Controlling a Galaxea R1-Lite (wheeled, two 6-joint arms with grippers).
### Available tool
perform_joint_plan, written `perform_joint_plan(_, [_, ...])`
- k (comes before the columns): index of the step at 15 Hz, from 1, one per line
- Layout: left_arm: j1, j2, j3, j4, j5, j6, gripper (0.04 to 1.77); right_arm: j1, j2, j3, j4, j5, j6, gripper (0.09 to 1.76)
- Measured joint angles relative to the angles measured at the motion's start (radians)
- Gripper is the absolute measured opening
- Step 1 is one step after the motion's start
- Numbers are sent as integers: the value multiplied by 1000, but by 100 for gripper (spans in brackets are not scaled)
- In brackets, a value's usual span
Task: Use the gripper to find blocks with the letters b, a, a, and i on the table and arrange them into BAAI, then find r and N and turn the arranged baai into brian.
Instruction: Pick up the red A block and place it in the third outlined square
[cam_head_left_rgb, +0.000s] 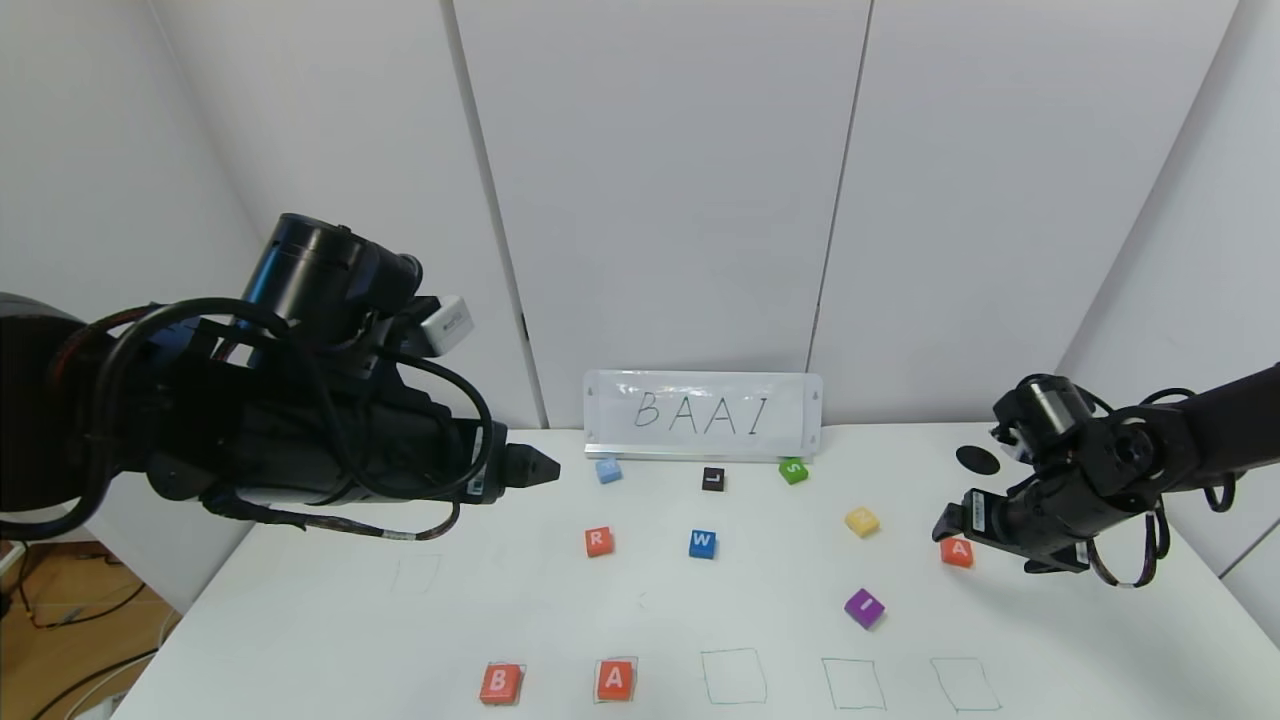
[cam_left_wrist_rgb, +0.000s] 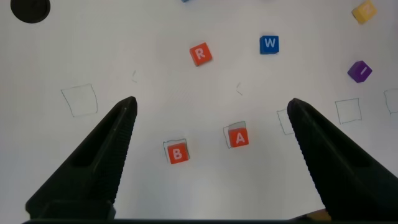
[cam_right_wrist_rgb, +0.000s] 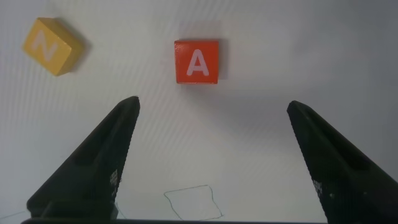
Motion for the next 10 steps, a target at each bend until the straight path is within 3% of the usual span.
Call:
perform_joint_plan(2, [1,4,0,-3,0,7,172,1,37,-25,0,-34,1,171])
perform_joint_plan(10, [5,26,2,-7,-3,10,172,6,103,-95,4,-28,-5,171])
